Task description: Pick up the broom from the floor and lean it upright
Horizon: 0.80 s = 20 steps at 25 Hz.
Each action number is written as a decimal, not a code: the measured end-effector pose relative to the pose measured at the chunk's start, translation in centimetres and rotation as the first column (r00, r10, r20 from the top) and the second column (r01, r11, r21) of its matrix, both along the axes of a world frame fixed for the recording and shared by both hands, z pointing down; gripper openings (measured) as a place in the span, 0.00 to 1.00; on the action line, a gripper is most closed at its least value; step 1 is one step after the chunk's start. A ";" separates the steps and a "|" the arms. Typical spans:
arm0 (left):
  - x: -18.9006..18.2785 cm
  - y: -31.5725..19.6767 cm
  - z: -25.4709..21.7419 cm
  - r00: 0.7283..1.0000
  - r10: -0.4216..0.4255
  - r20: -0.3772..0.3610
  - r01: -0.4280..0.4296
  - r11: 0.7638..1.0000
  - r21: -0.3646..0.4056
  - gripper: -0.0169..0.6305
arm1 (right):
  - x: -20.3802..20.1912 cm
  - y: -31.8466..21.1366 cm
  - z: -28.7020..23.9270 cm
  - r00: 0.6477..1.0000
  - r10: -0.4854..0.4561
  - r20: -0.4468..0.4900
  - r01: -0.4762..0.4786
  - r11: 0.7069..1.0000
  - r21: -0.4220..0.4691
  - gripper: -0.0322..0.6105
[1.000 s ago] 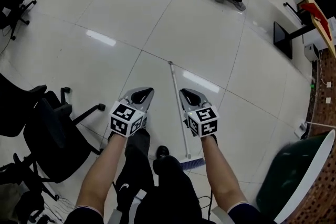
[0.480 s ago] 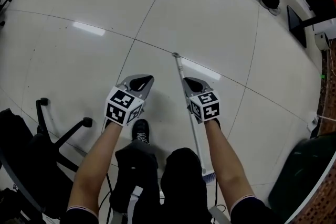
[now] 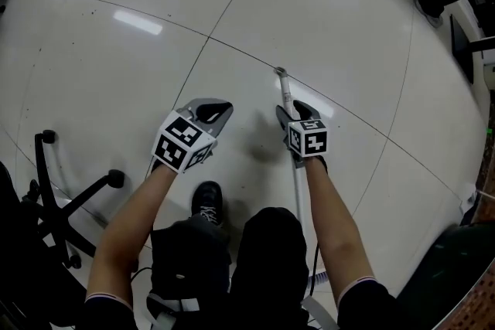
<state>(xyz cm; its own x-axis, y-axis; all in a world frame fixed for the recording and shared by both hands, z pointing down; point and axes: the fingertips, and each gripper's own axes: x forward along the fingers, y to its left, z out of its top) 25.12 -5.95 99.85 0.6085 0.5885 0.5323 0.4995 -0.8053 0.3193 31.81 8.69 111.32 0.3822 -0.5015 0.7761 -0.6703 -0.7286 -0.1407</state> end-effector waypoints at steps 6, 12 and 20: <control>-1.2 -0.9 1.3 1.000 -0.024 0.019 0.024 1.000 -0.015 0.03 | 1.0 1.4 4.9 0.997 0.035 0.066 -0.029 0.995 -0.095 0.43; -2.4 -2.1 1.6 0.997 -0.068 0.035 0.069 0.997 -0.017 0.03 | 1.0 2.6 6.3 0.994 0.073 0.084 -0.058 0.983 -0.174 0.26; -2.7 -2.1 -0.5 0.995 -0.099 -0.004 0.099 0.995 -0.015 0.03 | 1.4 2.7 4.1 0.990 0.128 0.066 -0.121 0.988 -0.101 0.19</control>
<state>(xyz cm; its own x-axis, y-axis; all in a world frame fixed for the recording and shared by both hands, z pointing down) 22.42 -8.06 99.32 0.6665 0.5332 0.5211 0.4194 -0.8460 0.3292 33.19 11.35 115.39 0.3782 -0.3753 0.8462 -0.5643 -0.8181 -0.1107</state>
